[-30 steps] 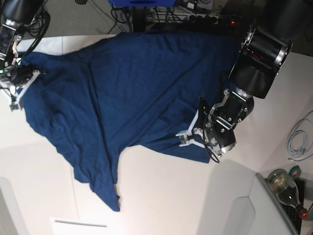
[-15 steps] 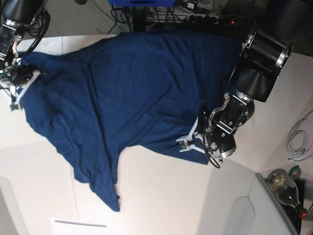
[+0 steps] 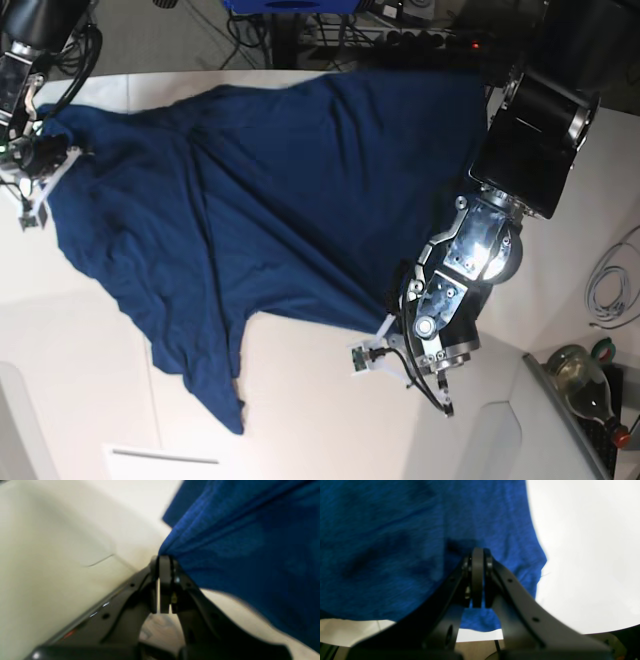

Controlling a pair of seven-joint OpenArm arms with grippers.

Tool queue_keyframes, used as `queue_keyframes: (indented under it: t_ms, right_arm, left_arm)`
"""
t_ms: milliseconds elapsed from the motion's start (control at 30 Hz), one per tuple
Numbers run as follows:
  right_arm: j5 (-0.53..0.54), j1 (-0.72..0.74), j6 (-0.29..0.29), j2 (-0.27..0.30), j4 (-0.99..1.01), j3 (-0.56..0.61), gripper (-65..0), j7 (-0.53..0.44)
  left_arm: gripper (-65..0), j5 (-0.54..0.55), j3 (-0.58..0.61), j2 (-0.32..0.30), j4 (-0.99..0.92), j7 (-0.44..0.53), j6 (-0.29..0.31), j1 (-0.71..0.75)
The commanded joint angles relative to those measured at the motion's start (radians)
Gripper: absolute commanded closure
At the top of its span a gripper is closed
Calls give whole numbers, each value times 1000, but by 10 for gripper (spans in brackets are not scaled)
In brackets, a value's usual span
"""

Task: Layout the t-shirt on the table in an organized manner, then fold the t-shirt properly
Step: 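Pull the shirt with the left gripper toward the right gripper, bunching it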

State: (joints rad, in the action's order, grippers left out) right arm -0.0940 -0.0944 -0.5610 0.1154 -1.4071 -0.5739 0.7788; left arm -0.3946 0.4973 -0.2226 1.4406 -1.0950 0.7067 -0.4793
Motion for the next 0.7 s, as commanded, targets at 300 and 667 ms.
queue_keyframes:
  t_ms: [300,667]
  right_arm:
    - [3,14,2,14,-15,-4,-3,-11]
    - [3,34,2,16,-15,-2,-3,-11]
  left_arm:
    - [0,-186,-10,12,111,-15,-9,-69]
    - [0,-366,-12,125,305,-127,-9,-120]
